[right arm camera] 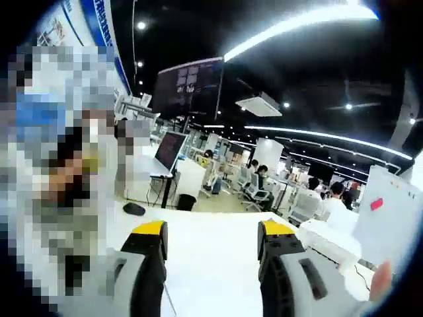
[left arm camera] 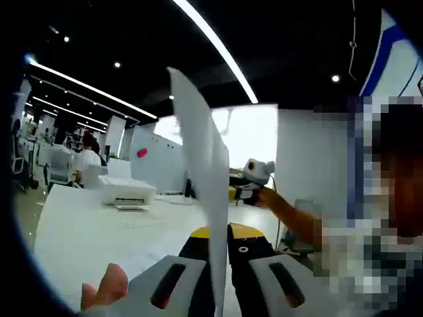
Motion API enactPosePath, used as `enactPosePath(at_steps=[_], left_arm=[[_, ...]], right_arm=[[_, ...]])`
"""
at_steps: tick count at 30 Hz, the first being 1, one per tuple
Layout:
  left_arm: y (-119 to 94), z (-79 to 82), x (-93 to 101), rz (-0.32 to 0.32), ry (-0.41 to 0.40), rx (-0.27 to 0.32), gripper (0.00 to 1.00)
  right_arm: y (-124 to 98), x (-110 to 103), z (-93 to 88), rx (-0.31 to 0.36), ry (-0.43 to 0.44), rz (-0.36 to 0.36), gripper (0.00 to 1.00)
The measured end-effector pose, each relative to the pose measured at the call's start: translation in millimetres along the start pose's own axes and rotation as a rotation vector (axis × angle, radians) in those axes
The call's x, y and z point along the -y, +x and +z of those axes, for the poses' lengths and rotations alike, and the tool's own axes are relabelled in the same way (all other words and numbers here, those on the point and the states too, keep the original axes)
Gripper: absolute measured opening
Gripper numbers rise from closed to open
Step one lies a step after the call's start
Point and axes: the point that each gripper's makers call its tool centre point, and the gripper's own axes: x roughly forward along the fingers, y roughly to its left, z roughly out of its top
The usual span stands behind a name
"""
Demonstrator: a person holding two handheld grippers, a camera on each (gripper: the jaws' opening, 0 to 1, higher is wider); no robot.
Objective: Organize the stack of printing papers by aligning and flattening the scattered papers on the table
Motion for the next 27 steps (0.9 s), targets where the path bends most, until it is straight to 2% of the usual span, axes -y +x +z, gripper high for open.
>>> enactPosePath(at_steps=[1,2,3,4,5,6,11,13,15,20,22,27], left_arm=[[-9.8,0.4,-9.4,0.050,-0.056,0.033,0.05],[-15.2,0.3,-13.7,0.071,-0.081,0.053,0.05],[-21.0,0.0,-21.6,0.123,-0.102,0.080,0.05],[-26.4,-1.2,-25.6,0.148,-0.083,0.086,0.05],[-30.5,-0.8,-26.0,0.142,-0.073,0.097,0.05],[-34.3,1.5,-27.8,0.149,-0.105,0.131,0.05],[-39.3,-9.6,-35.2,0.149,-0.145,0.131,0.05],[-38.3,-11.8,-36.8,0.142,-0.166,0.143,0.05],[-37.4,-15.0,-39.1,0.138,-0.188,0.156,0.05],[-37.0,-21.8,-52.6,0.160,-0.189,0.148,0.05],[-36.9,-25.6,-56.8,0.180,-0.179,0.135,0.05],[-39.9,-32.1,-64.0,0.197,-0.179,0.135,0.05]], right_arm=[[2.0,0.5,-11.0,-0.013,0.003,-0.013,0.50],[3.0,2.3,-17.3,-0.023,-0.001,-0.027,0.50],[4.2,4.0,-28.1,-0.046,-0.010,-0.045,0.50],[5.8,5.9,-37.0,-0.059,-0.001,-0.054,0.51],[8.6,5.9,-44.7,-0.057,0.006,-0.058,0.51],[11.4,7.3,-58.1,-0.077,0.029,-0.066,0.51],[22.4,-1.5,-103.9,-0.148,0.099,-0.050,0.51],[24.3,-3.7,-121.7,-0.180,0.139,-0.075,0.53],[27.7,-12.3,-136.7,-0.194,0.159,-0.056,0.54],[30.9,-19.5,-168.9,-0.218,0.200,-0.078,0.55],[29.8,-18.0,-179.1,-0.219,0.157,-0.099,0.56],[25.5,-27.3,-196.0,-0.206,0.163,-0.105,0.68]])
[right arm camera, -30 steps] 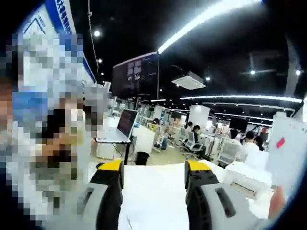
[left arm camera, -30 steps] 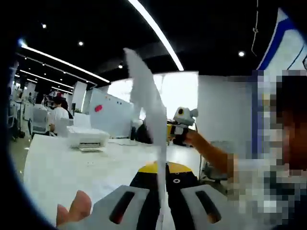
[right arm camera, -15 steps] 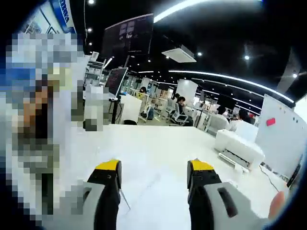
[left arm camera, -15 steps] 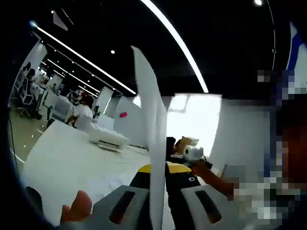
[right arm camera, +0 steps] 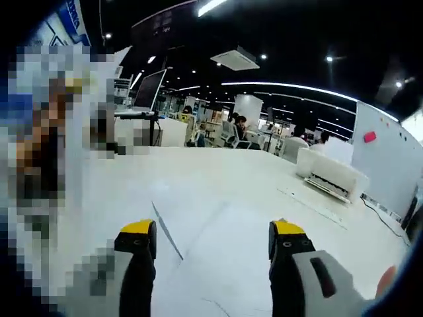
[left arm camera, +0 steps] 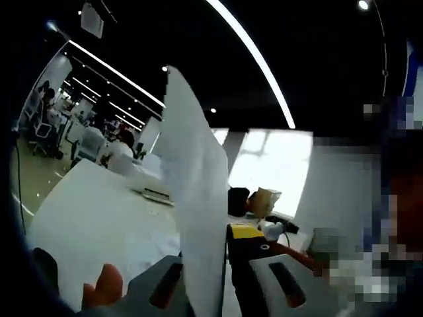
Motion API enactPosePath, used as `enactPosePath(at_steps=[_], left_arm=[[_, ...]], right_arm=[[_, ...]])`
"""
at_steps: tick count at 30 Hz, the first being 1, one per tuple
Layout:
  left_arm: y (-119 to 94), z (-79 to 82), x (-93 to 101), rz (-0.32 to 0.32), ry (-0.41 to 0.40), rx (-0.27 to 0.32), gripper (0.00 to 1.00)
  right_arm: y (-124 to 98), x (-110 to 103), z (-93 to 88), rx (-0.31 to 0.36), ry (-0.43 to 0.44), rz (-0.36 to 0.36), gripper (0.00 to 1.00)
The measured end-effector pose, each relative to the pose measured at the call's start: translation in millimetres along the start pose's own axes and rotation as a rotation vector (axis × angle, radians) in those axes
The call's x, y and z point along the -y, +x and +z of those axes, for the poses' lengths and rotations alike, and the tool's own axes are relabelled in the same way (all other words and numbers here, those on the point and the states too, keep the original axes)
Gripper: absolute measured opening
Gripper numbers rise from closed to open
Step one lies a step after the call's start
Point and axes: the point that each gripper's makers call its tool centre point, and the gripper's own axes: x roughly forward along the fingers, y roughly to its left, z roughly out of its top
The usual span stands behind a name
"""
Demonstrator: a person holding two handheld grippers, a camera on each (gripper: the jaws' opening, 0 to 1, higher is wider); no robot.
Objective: Organize the stack of printing papers by aligning and flattening the scattered papers on the table
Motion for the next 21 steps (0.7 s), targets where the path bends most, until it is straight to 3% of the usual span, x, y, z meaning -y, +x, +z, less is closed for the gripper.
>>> enactPosePath(at_steps=[4,7,11,18,21], left_arm=[[1.7,-6.2,-0.2,0.001,-0.004,-0.010,0.05],[-0.3,-4.1,2.3,-0.012,-0.016,-0.001,0.05],[-3.6,-2.1,9.0,-0.033,-0.041,0.019,0.05],[-10.1,-9.3,5.5,0.003,-0.023,0.014,0.05],[-10.3,-15.3,1.2,0.028,-0.016,-0.009,0.05]], right_arm=[[-5.0,-2.1,-14.8,-0.011,-0.016,-0.023,0.70],[-11.0,-4.4,-20.1,0.028,-0.038,-0.050,0.71],[-13.4,-7.5,-28.9,0.071,0.008,-0.066,0.73],[-8.6,3.1,-34.5,0.135,0.057,-0.105,0.73],[-8.2,2.0,-34.1,0.132,0.053,-0.102,0.73]])
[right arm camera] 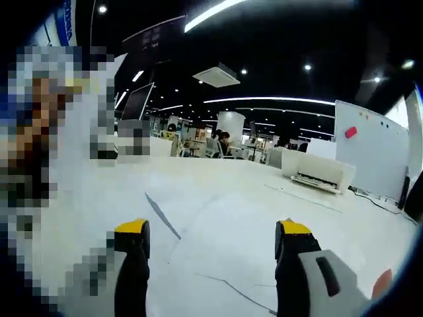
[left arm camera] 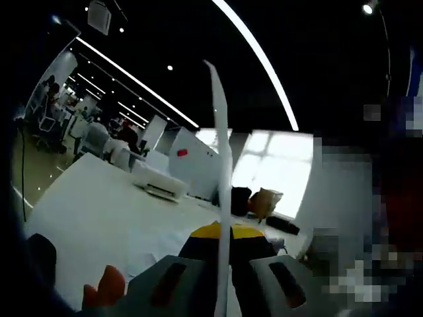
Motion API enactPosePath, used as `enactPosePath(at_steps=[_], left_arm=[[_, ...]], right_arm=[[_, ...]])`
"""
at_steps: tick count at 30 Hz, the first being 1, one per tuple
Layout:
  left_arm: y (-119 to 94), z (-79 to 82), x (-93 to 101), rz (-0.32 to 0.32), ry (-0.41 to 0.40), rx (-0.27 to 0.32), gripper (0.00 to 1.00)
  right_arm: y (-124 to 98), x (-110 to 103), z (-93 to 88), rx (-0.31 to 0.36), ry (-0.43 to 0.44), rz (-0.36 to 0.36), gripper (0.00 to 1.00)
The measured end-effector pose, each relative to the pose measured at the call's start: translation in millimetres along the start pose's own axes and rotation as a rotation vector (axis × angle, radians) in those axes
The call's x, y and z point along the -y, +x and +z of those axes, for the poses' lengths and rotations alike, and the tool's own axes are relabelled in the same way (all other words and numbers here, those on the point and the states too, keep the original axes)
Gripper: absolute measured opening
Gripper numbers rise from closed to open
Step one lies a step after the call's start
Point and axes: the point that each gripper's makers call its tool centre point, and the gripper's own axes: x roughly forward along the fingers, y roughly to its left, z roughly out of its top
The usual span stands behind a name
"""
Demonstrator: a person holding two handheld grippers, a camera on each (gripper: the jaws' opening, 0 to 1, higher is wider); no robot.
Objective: Organize the stack of printing papers by aligning and flattening the scattered papers on the table
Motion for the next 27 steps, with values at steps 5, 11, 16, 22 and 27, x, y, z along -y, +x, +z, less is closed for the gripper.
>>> enactPosePath(at_steps=[5,11,16,22,27], left_arm=[[0.8,-3.6,-4.4,0.020,0.017,-0.005,0.05],[4.8,-6.2,-5.1,0.008,0.025,-0.012,0.05],[9.7,-10.2,-7.9,0.014,0.051,-0.048,0.05],[15.1,-7.0,-7.5,0.000,0.052,-0.064,0.06],[15.9,-5.6,-6.8,-0.005,0.081,-0.065,0.06]], right_arm=[[0.1,-6.5,-2.3,-0.009,-0.016,0.021,0.73],[0.0,-8.1,-4.5,-0.009,0.032,0.040,0.73],[2.9,-6.2,-8.6,-0.028,0.037,0.029,0.73],[10.0,0.0,-9.1,-0.087,0.020,0.044,0.70],[22.0,14.1,7.7,-0.114,-0.024,0.020,0.68]])
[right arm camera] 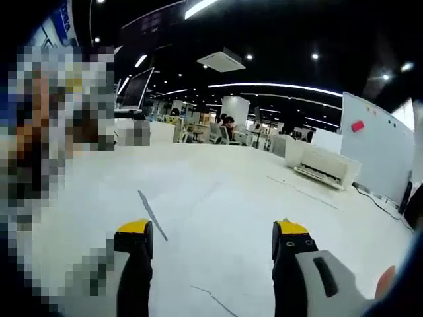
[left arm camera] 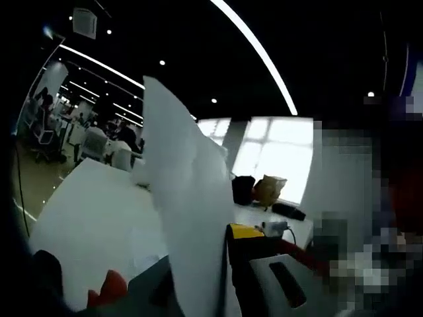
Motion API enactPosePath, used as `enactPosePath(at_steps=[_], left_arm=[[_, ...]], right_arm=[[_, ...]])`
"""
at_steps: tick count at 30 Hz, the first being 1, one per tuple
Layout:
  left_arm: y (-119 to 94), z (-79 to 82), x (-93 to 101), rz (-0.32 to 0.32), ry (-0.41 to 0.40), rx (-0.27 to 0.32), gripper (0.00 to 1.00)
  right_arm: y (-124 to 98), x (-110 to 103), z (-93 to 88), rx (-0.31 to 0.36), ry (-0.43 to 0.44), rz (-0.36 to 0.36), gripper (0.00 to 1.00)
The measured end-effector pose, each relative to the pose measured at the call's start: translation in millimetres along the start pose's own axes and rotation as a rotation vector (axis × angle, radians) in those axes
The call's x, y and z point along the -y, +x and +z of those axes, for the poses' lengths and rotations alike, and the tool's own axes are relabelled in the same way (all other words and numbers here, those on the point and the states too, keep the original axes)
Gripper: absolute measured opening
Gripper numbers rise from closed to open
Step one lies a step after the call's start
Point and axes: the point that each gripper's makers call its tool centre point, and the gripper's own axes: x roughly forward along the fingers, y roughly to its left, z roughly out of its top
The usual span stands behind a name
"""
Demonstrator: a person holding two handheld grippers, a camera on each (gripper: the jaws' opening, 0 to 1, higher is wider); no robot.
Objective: Organize the stack of printing papers by aligning and flattening the scattered papers on the table
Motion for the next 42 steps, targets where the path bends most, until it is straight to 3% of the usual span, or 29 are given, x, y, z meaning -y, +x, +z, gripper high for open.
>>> enactPosePath(at_steps=[5,9,13,16,21,28,30,42], left_arm=[[6.5,-6.5,4.6,-0.011,-0.005,-0.021,0.06],[6.2,-5.0,7.2,-0.016,-0.002,-0.017,0.06],[3.2,-4.3,5.5,-0.015,-0.009,-0.010,0.06],[2.9,-10.8,3.5,-0.017,-0.025,-0.026,0.06],[4.4,-10.3,-0.4,-0.016,-0.037,-0.012,0.06],[9.5,-14.1,2.4,-0.021,-0.035,-0.016,0.06],[10.3,-14.8,3.8,-0.026,-0.039,-0.017,0.06],[9.4,-15.1,7.2,-0.031,-0.043,-0.017,0.06]], right_arm=[[28.9,8.1,13.1,-0.001,0.021,-0.011,0.72],[52.9,13.1,4.5,-0.014,0.060,0.001,0.73],[56.6,9.8,-14.1,-0.049,0.145,0.013,0.72],[57.5,11.3,-15.7,-0.043,0.141,0.001,0.71],[63.7,12.3,-21.6,-0.073,0.092,-0.022,0.77],[69.5,16.3,-30.2,-0.087,0.157,-0.024,0.81],[70.2,15.4,-33.5,-0.097,0.209,-0.010,0.81],[70.0,22.8,-33.4,-0.076,0.215,-0.036,0.72]])
